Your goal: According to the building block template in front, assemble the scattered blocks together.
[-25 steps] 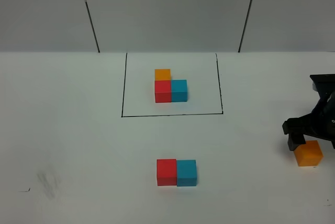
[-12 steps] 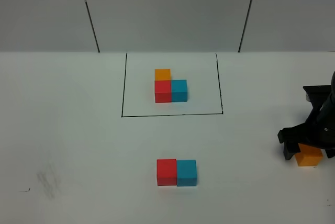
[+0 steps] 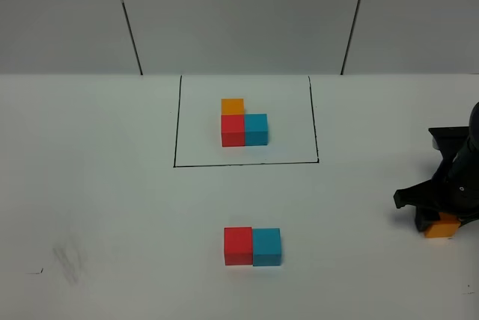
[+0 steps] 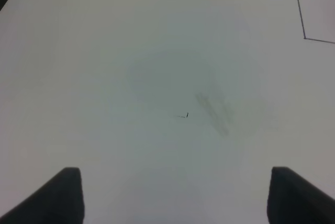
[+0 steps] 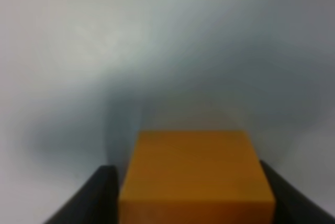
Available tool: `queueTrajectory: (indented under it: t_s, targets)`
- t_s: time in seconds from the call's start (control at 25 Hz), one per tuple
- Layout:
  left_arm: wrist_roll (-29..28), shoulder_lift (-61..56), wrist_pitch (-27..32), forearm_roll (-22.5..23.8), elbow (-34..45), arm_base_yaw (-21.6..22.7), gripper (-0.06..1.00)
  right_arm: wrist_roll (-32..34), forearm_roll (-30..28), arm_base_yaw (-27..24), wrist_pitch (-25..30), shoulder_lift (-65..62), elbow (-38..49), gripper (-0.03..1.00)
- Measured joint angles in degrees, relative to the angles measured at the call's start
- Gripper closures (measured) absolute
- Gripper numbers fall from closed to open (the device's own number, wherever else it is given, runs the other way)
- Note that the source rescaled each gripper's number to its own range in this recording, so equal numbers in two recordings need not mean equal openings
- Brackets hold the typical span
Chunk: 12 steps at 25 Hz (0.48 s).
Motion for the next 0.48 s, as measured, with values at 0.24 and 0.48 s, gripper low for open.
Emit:
queueTrajectory:
  t_s: [0.24, 0.48]
  targets:
    - [0.0, 0.0, 0.0, 0.0, 0.0, 0.0, 0.34, -1.7, 0.0, 0.0, 0.8, -1.2, 0.0, 0.95]
    - [0.0, 0.0, 0.0, 0.0, 0.0, 0.0, 0.34, -4.0, 0.3, 3.0, 6.7, -9.6, -3.0, 0.95]
